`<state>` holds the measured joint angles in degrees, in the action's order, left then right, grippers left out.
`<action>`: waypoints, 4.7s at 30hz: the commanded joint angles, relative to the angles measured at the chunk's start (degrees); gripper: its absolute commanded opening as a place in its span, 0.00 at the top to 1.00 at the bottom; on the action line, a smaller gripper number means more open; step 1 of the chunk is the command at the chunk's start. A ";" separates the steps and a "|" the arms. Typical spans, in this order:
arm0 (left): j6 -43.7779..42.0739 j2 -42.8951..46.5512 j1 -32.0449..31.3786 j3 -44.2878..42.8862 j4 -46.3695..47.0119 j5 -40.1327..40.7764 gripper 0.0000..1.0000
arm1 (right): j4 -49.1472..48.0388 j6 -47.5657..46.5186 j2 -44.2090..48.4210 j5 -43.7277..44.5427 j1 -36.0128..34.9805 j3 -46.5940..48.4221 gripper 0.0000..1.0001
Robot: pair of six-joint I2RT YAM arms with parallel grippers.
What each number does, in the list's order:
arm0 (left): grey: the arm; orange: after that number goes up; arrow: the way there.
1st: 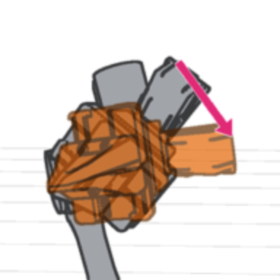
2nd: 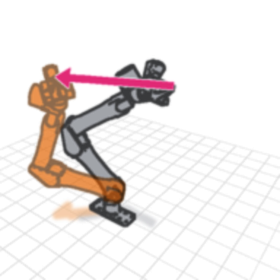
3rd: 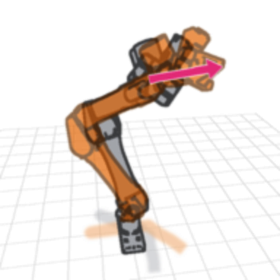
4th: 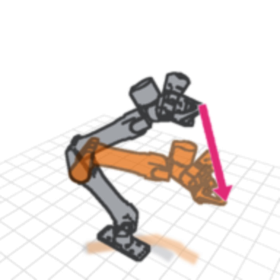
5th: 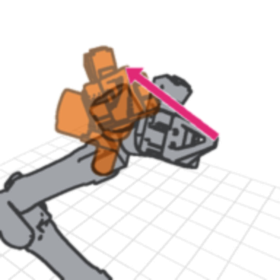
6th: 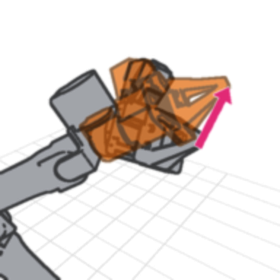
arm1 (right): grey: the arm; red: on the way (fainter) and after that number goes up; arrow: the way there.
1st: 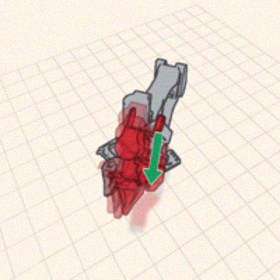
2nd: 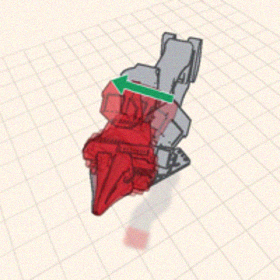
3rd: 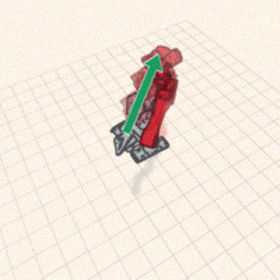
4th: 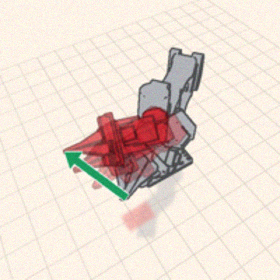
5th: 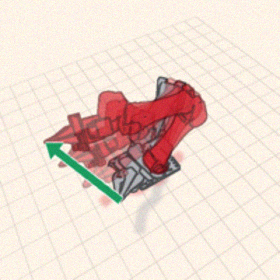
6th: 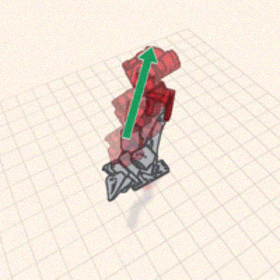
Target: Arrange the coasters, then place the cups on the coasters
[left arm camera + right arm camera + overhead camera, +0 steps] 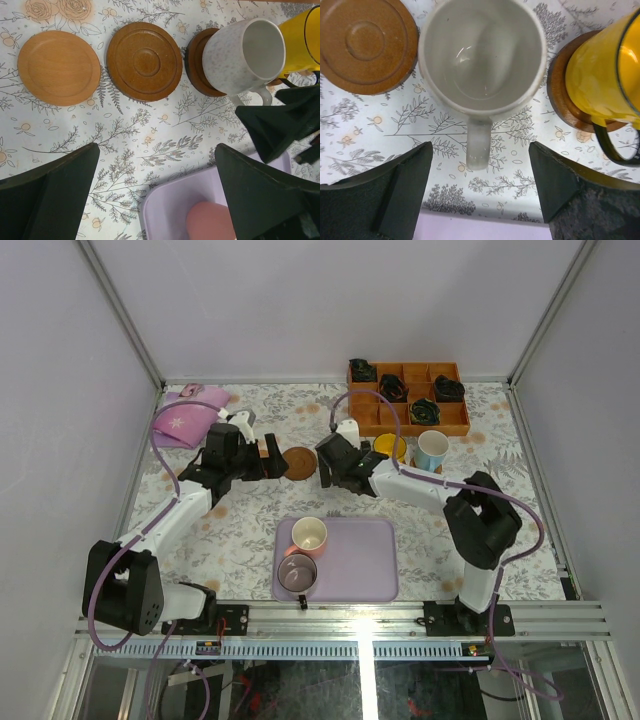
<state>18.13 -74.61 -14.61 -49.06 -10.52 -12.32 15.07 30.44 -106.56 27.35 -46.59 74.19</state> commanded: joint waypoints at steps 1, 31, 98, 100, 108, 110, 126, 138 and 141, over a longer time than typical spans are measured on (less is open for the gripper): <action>-3.07 1.48 0.19 -2.64 -1.84 -1.22 0.00 | 2.02 -0.49 7.45 0.11 -0.39 2.36 0.13; 4.05 11.79 -12.45 -2.28 -29.88 -3.12 0.18 | 4.29 -2.75 27.63 8.20 -0.62 -3.79 0.10; 53.14 19.78 -64.24 17.82 -26.06 29.03 0.27 | -2.44 -13.45 35.13 6.79 -0.60 -9.78 0.01; 54.82 19.56 -65.83 17.28 -27.53 29.31 0.39 | -2.54 -13.88 35.35 6.77 -0.59 -10.02 0.01; 60.55 16.85 -74.86 13.99 -33.23 29.06 0.84 | -3.60 -11.84 35.73 5.92 -0.48 -11.87 0.01; 60.50 15.59 -75.98 12.94 -34.23 29.45 0.93 | -3.35 -11.17 35.53 5.48 -0.52 -11.98 0.01; 63.58 16.06 -82.44 3.41 -48.78 43.46 1.00 | -3.25 -11.22 34.28 5.10 -0.50 -11.01 0.01; 70.64 13.49 -92.24 -9.37 -62.33 50.71 1.00 | -3.22 -11.84 34.20 5.98 -0.34 -10.36 0.01; 74.50 13.74 -92.26 -14.05 -68.72 57.04 1.00 | -3.77 -12.11 34.06 6.01 -0.13 -9.94 0.01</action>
<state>85.95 -61.60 -106.52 -56.10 -69.19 31.16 13.45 18.59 -72.38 32.88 -46.87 62.28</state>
